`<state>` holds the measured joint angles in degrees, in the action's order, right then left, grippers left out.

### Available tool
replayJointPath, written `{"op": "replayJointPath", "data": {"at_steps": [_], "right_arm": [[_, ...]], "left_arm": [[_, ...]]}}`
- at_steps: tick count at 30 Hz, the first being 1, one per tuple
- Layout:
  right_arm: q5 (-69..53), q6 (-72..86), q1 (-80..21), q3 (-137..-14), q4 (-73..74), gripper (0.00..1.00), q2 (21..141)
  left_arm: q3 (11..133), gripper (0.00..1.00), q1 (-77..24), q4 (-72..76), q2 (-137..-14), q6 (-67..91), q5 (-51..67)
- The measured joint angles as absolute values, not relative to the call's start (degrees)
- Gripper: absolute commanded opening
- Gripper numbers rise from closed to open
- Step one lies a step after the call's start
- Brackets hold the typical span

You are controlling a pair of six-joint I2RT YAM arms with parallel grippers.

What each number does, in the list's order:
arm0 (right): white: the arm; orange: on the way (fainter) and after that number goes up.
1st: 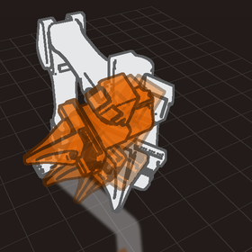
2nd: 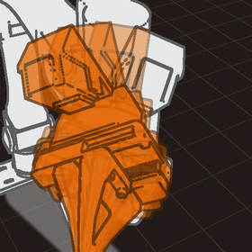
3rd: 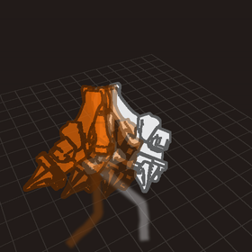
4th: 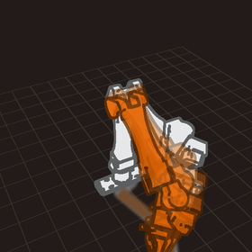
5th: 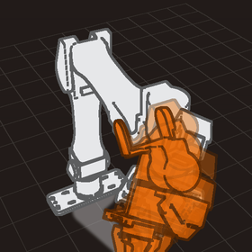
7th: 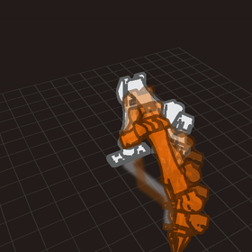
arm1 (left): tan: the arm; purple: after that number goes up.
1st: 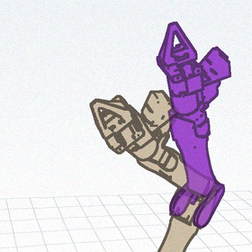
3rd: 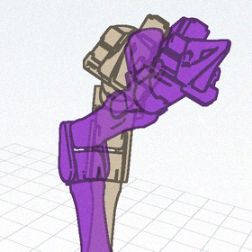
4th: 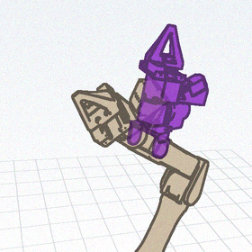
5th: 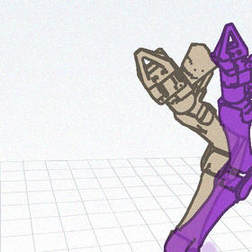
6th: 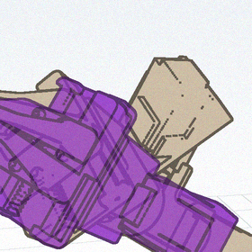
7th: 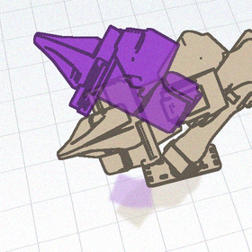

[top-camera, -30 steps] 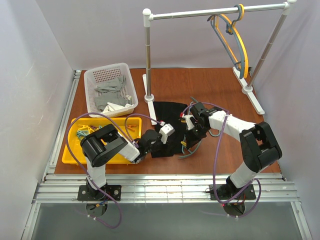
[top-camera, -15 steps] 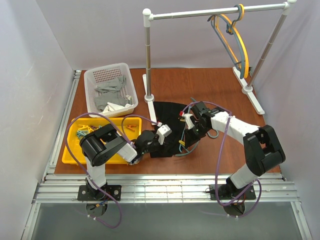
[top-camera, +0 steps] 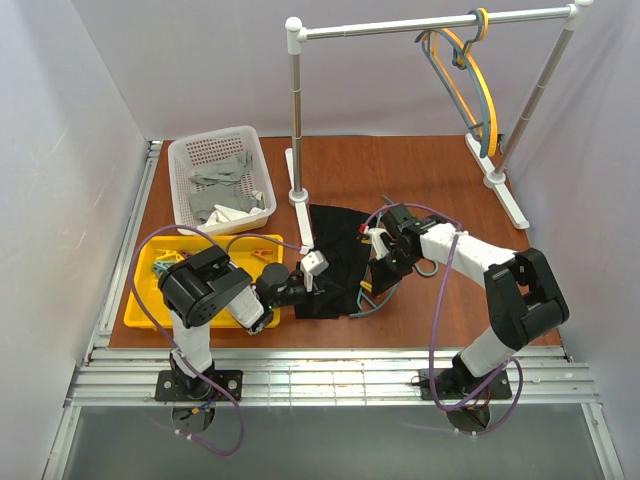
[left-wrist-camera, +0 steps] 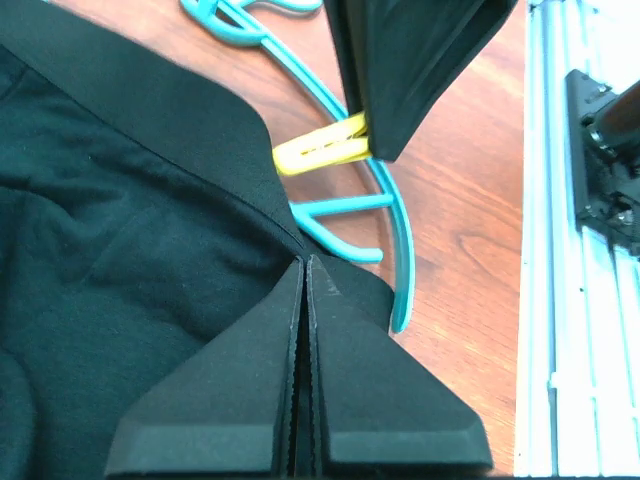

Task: Clip the underwear to the hanger
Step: Open the clamp.

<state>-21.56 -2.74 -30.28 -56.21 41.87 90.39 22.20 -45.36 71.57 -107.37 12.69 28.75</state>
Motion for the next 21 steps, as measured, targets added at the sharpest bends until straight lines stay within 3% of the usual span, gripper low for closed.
{"op": "replayJointPath", "data": {"at_steps": [10, 21], "right_arm": [[-21.1, -2.8, -31.1, -56.2, 41.9, 0.01, 91.9], [-19.8, -2.1, -31.3, -55.5, 42.0, 0.01, 93.2]], "left_arm": [[22.1, 0.00, -44.6, 75.3, -108.1, 14.5, 33.3], [23.7, 0.00, -44.5, 71.6, -108.6, 14.5, 30.9]]}}
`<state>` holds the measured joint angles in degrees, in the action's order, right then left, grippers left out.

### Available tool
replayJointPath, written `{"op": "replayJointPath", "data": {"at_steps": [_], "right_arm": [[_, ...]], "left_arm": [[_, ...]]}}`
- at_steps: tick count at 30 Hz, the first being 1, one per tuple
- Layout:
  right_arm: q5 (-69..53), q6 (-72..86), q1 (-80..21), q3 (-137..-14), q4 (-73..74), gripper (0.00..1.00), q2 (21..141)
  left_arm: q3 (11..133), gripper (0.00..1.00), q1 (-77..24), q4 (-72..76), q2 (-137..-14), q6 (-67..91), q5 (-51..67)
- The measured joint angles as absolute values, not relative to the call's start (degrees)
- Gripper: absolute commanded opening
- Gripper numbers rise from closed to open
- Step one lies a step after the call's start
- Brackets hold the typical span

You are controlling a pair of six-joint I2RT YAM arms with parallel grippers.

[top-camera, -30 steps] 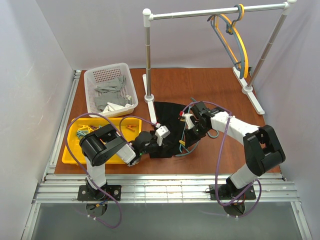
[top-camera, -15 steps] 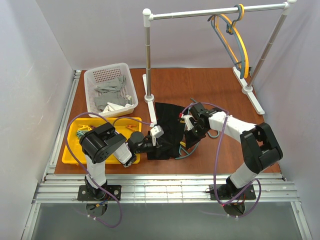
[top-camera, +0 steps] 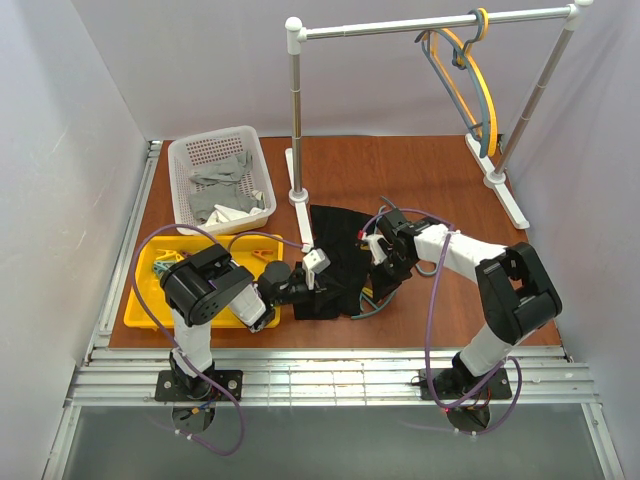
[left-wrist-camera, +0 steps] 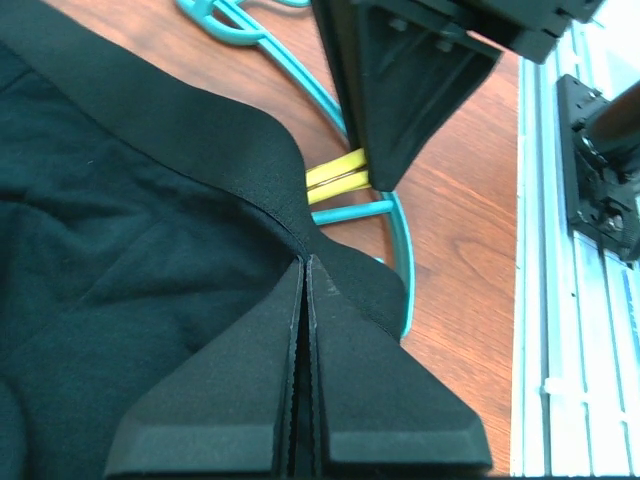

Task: Clip the underwear to the hanger
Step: Open the clamp.

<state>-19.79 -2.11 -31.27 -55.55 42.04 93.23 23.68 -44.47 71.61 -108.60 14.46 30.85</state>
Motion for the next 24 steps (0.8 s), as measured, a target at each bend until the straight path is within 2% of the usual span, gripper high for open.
{"op": "replayJointPath", "data": {"at_steps": [24], "right_arm": [[-18.4, -2.7, -31.7, -58.2, 42.4, 0.01, 98.0]], "left_arm": [[24.5, 0.00, -41.1, 66.3, -108.6, 14.1, 26.9]]}}
